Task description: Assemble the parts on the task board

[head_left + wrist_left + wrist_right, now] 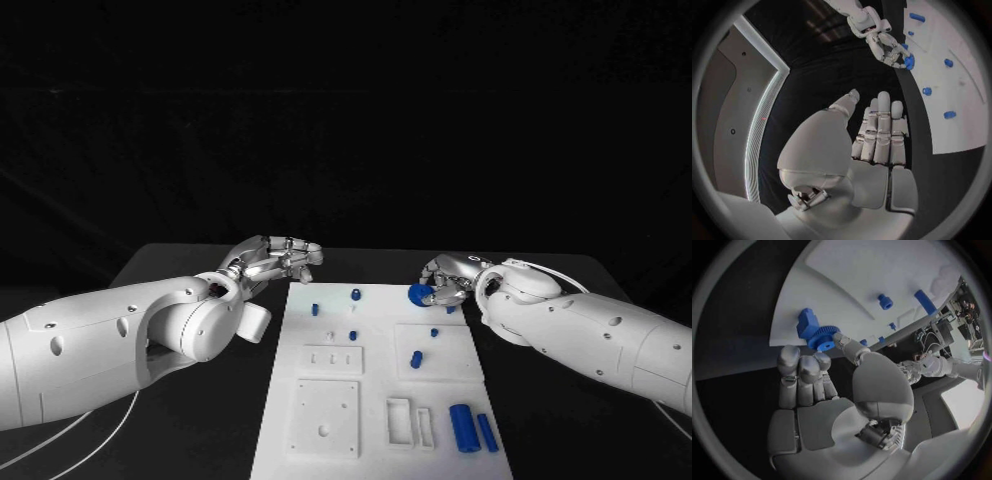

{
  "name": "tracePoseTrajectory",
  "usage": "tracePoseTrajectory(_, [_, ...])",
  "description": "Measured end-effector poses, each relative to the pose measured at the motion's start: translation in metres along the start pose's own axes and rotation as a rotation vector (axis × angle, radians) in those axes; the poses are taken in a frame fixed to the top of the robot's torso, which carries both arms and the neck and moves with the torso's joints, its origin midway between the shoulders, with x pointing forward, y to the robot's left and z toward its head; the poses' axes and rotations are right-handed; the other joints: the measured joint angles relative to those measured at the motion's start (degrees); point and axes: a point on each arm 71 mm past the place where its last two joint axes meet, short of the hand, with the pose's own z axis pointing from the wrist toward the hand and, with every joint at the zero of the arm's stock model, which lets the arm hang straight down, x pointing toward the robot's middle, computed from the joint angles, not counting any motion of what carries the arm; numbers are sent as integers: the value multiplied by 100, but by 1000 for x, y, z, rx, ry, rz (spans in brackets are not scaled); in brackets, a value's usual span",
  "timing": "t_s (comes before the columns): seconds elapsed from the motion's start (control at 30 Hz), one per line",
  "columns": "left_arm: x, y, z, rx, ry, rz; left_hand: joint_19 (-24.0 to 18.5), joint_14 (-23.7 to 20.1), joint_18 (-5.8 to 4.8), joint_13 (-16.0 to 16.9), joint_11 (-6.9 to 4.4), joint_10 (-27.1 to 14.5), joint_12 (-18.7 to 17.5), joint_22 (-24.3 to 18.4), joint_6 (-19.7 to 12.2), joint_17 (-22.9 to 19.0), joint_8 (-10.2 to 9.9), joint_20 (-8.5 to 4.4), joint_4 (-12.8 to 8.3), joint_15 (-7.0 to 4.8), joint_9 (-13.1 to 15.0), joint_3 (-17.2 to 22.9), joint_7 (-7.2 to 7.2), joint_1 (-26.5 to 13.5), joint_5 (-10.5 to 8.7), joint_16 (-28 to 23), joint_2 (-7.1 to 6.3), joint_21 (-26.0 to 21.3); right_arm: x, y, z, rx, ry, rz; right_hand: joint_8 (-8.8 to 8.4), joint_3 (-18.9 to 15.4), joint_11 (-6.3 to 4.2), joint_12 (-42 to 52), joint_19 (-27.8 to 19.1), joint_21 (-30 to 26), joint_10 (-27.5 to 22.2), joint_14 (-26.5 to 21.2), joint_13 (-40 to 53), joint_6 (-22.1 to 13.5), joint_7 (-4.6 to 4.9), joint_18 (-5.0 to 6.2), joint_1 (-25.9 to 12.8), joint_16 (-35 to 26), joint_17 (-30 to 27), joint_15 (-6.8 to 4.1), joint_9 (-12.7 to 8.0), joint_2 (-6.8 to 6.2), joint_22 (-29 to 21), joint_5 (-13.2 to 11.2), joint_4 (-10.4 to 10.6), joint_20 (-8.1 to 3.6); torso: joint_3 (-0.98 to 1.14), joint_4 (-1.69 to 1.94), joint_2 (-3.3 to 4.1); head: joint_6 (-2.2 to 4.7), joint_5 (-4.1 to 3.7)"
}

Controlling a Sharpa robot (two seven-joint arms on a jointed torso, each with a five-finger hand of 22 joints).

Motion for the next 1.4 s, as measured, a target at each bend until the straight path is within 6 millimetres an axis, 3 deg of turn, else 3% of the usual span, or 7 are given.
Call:
tracePoseTrajectory(0.17, [0, 0, 0, -1, 0, 0, 0, 0, -1, 0, 0, 0, 0, 0, 0, 0, 0, 0, 0, 0, 0, 0, 0, 0, 0, 0, 0, 0, -1, 0, 0, 0, 10, 1, 0, 17, 0, 0, -8, 0, 0, 0, 0, 8, -8, 0, 0, 0, 14, 0, 7, 0, 0, 3, -17, 7, 3, -3, -1, -10, -2])
tracePoseTrajectory(0.63, [2, 0, -1, -2, 6, -2, -8, 0, -16, 4, 0, 0, -22, -6, 0, 0, -21, 9, -13, 0, 0, 13, 0, -47, 22, 0, -5, 0, -3, 3, 1, -6, 52, -3, 85, 77, -1, -1, -37, 89, 1, 0, -12, 81, -81, 0, -160, -39, 109, 0, 46, 213, 0, 806, -58, 17, 7, -6, -3, -34, -11])
tracePoseTrajectory(0.73, [2, 0, -1, -3, 7, -2, -8, 0, -19, 4, 0, 0, -22, -6, 0, 0, -21, 10, -13, 0, 0, 13, 0, -47, 22, 0, -4, 0, -3, 4, 1, -11, 46, -18, 214, 264, -21, -1, -48, 89, -19, 0, -28, 90, -91, 0, -112, -56, 126, 0, 70, 262, 0, 777, -39, 8, 7, -7, -3, -38, -12])
tracePoseTrajectory(0.93, [3, 0, -1, -3, 10, -3, -8, 0, -46, 4, 0, 0, -22, -6, 0, 0, -21, 10, -27, 0, 0, 27, 0, -45, 22, 0, -3, 0, 0, 13, -1, -33, 28, -70, 221, 347, -52, 18, -48, 112, 12, 11, -39, 120, -120, 1, -112, -71, 150, -50, 97, 261, 0, 733, -2, 8, 6, -8, -7, -38, -16])
tracePoseTrajectory(1.07, [3, 0, -1, -4, 9, -3, -8, 0, -49, 4, 0, 0, -22, -11, 0, 0, -21, 10, -27, 0, 0, 27, 0, -67, 22, 0, 20, 0, 3, 23, -2, -54, 9, -110, 235, 422, -84, 23, -48, 146, 43, 32, -63, 250, -246, 1, -228, -84, 180, -70, 107, 136, 0, 409, 73, 8, 5, -7, -7, -33, -18])
tracePoseTrajectory(1.13, [3, 0, -1, -4, 8, -3, -8, 0, -51, 5, 0, 0, -22, -11, 0, 0, -21, 10, -27, 0, 0, 27, 0, -67, 22, 0, 20, 0, 4, 27, -2, -63, 2, -125, 235, 444, -84, 23, -48, 146, 44, 32, -65, 266, -250, 1, -201, -84, 191, -70, 108, 105, 0, 282, 98, 8, 5, -4, -7, -31, -22])
tracePoseTrajectory(1.4, [1, 0, -2, -5, 5, -2, -8, 0, -60, 9, 0, 0, -22, -11, 0, 0, -21, 10, -41, 0, 0, 41, 0, -67, 22, 0, 20, 0, 8, 42, -7, -94, -35, -190, 236, 485, -106, 23, -47, 146, 67, 50, -78, 325, -306, 1, -198, -105, 216, -87, 142, -31, 0, 153, 201, 9, 3, 0, -5, -25, -31])
